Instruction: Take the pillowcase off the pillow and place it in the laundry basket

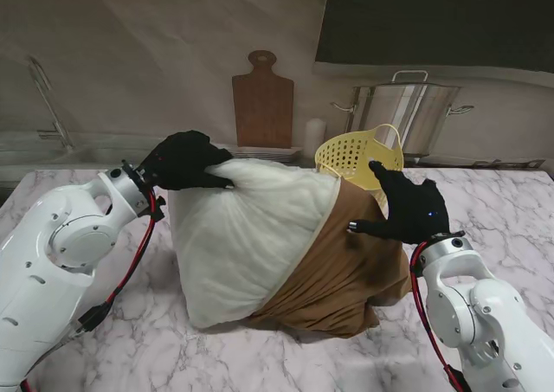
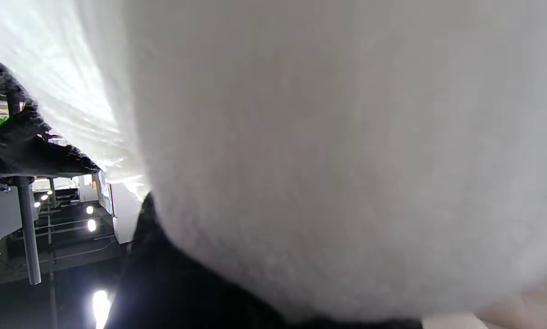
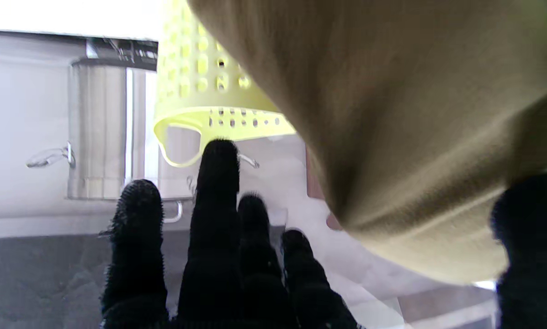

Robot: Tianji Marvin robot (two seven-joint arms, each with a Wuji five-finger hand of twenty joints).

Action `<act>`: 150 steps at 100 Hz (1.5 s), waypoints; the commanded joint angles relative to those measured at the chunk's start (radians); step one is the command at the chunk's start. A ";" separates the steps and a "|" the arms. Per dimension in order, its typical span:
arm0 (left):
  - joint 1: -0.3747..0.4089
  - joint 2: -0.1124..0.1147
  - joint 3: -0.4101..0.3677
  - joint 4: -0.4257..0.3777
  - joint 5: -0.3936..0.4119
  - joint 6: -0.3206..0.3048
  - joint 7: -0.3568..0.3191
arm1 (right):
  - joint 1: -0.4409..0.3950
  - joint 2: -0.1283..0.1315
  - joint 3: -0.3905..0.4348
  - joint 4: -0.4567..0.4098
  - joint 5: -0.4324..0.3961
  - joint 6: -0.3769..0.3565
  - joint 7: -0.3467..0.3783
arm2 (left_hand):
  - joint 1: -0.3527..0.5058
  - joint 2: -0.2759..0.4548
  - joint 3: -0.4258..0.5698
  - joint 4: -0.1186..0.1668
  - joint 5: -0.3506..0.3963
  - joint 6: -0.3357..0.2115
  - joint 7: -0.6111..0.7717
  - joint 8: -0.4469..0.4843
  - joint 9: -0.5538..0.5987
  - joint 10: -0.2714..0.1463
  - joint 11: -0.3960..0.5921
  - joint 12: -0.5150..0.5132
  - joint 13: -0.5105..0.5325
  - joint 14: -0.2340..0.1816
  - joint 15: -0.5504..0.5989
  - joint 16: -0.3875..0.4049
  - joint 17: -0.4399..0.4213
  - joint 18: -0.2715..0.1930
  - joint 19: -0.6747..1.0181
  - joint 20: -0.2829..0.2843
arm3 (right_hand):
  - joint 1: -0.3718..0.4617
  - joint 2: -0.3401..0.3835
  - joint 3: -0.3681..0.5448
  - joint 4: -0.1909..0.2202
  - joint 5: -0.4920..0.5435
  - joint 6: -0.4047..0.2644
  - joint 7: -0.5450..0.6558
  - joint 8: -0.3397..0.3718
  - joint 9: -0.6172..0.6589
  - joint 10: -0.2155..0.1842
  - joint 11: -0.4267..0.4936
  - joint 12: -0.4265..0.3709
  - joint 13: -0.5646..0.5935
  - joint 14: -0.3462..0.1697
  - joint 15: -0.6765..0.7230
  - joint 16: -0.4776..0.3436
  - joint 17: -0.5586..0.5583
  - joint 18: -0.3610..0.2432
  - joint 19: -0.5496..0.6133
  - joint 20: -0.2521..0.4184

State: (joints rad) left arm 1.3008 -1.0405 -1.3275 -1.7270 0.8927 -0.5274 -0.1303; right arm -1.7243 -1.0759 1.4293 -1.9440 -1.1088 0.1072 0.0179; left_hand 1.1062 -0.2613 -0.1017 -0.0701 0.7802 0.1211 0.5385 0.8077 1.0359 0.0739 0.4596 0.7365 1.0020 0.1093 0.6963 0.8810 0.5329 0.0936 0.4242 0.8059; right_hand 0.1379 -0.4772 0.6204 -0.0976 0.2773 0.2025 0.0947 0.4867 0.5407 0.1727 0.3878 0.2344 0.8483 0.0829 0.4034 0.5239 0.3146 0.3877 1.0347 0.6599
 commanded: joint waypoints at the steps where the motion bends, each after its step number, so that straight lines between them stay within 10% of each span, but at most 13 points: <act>1: -0.002 -0.003 -0.002 -0.011 -0.006 -0.005 -0.004 | -0.005 0.001 -0.010 -0.001 0.012 0.004 0.001 | 0.133 0.092 0.099 0.067 -0.015 -0.117 0.038 0.033 -0.016 -0.067 0.031 0.011 -0.015 -0.038 0.006 -0.002 -0.014 -0.018 0.741 -0.002 | 0.082 -0.065 0.008 -0.019 0.092 -0.001 0.071 0.022 0.196 -0.076 0.116 0.064 0.109 -0.036 0.089 0.061 -0.003 0.056 0.005 0.027; 8: 0.000 -0.003 -0.005 -0.013 -0.002 -0.005 -0.004 | 0.002 0.000 -0.019 0.013 0.037 0.007 0.000 | 0.134 0.092 0.099 0.067 -0.015 -0.117 0.038 0.033 -0.015 -0.067 0.032 0.010 -0.014 -0.039 0.007 -0.002 -0.015 -0.019 0.740 -0.002 | 0.403 -0.032 -0.167 0.029 0.233 -0.067 0.183 -0.024 0.423 -0.178 0.227 0.153 0.245 -0.077 0.192 0.111 0.003 0.071 -0.008 0.025; 15: 0.001 -0.003 -0.006 -0.013 -0.003 -0.003 -0.007 | 0.005 -0.001 -0.022 0.024 0.058 0.000 -0.004 | 0.133 0.091 0.099 0.067 -0.015 -0.116 0.039 0.033 -0.014 -0.066 0.033 0.010 -0.014 -0.039 0.007 -0.002 -0.014 -0.019 0.741 -0.002 | 0.581 -0.010 -0.078 0.025 0.393 -0.134 0.308 -0.019 0.593 -0.241 0.337 0.244 0.386 -0.118 0.349 0.155 0.042 0.066 0.002 0.011; 25: 0.002 -0.002 -0.006 -0.015 -0.006 0.006 -0.017 | 0.012 -0.007 -0.030 0.048 0.081 -0.009 -0.053 | 0.135 0.090 0.100 0.067 -0.015 -0.113 0.039 0.032 -0.014 -0.065 0.033 0.009 -0.014 -0.038 0.007 -0.002 -0.014 -0.018 0.741 -0.001 | 0.606 -0.038 0.187 -0.078 0.483 -0.235 0.786 -0.253 0.747 -0.231 0.448 0.318 0.472 -0.151 0.606 0.198 0.141 0.019 0.089 0.008; 43: 0.003 0.000 -0.011 -0.011 0.001 0.020 -0.025 | -0.012 -0.001 -0.004 0.032 0.067 -0.020 -0.006 | 0.134 0.088 0.099 0.067 -0.013 -0.111 0.040 0.031 -0.013 -0.063 0.034 0.008 -0.012 -0.039 0.009 -0.001 -0.011 -0.018 0.744 0.000 | 0.622 -0.039 0.275 -0.084 0.601 -0.319 0.877 -0.056 0.838 -0.166 0.533 0.500 0.478 -0.225 0.927 0.200 0.242 -0.033 0.213 -0.031; 71: 0.000 0.004 -0.026 0.044 0.013 0.045 -0.035 | -0.082 0.011 0.056 0.005 0.031 -0.046 0.085 | 0.137 0.085 0.100 0.068 -0.012 -0.107 0.039 0.028 -0.011 -0.057 0.034 0.005 -0.008 -0.036 0.010 -0.002 -0.010 -0.019 0.746 0.000 | 0.629 -0.039 0.310 -0.078 0.600 -0.303 0.880 0.047 0.828 -0.165 0.551 0.545 0.476 -0.239 0.955 0.196 0.249 -0.049 0.228 -0.049; 104: 0.003 -0.001 -0.031 0.049 0.022 0.037 0.009 | -0.120 0.007 0.053 0.004 0.053 -0.050 0.063 | 0.137 0.089 0.100 0.068 -0.015 -0.105 0.039 0.028 -0.014 -0.058 0.035 0.004 -0.011 -0.037 0.008 -0.003 -0.011 -0.020 0.745 -0.001 | 0.631 0.008 0.238 -0.073 0.574 -0.327 0.833 0.040 0.785 -0.200 0.487 0.521 0.473 -0.189 0.821 0.147 0.222 -0.044 0.219 -0.056; 118: 0.006 -0.005 -0.030 0.041 0.032 0.016 0.045 | -0.117 -0.002 0.034 0.024 0.089 -0.040 -0.010 | 0.135 0.093 0.099 0.067 -0.019 -0.110 0.038 0.029 -0.018 -0.062 0.035 0.004 -0.014 -0.040 0.007 -0.004 -0.014 -0.022 0.743 -0.001 | 0.544 0.047 0.093 -0.054 0.447 -0.320 0.755 -0.099 0.620 -0.168 0.309 0.416 0.375 -0.103 0.542 0.125 0.198 -0.053 0.220 -0.041; 126: 0.010 -0.007 -0.031 0.034 0.030 0.006 0.055 | -0.124 -0.004 0.036 0.017 0.105 -0.038 -0.010 | 0.135 0.093 0.099 0.067 -0.021 -0.110 0.038 0.030 -0.020 -0.064 0.035 0.003 -0.017 -0.041 0.005 -0.005 -0.015 -0.022 0.742 -0.002 | 0.328 0.111 -0.008 0.026 0.381 -0.262 0.354 0.037 0.339 -0.121 0.184 0.366 0.205 -0.078 0.382 0.154 0.159 -0.054 0.208 -0.022; 150: 0.018 -0.012 -0.036 0.020 0.030 -0.027 0.091 | -0.116 -0.014 0.041 0.006 0.192 -0.035 -0.028 | 0.135 0.097 0.099 0.067 -0.023 -0.112 0.038 0.029 -0.023 -0.066 0.035 0.003 -0.018 -0.042 0.002 -0.007 -0.014 -0.026 0.738 -0.004 | 0.013 0.025 -0.039 -0.019 -0.075 -0.041 -0.096 -0.073 -0.176 0.019 -0.086 -0.011 -0.171 0.045 -0.106 -0.065 -0.026 0.031 0.033 0.010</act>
State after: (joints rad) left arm 1.3197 -1.0465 -1.3604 -1.6898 0.9259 -0.5461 -0.0429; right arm -1.8413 -1.0838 1.4680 -1.9268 -0.9242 0.0703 -0.0067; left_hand 1.1042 -0.2497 -0.1017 -0.0701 0.7698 0.1131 0.5383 0.8078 1.0322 0.0673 0.4599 0.7357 0.9925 0.1072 0.6938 0.8773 0.5327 0.0922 0.4242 0.8059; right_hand 0.2303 -0.4150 0.5547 -0.0963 0.2751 0.1069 0.0762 0.4379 0.4389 0.1564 0.3498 0.2942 0.7281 0.0947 0.3708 0.4995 0.3299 0.3773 1.1194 0.6484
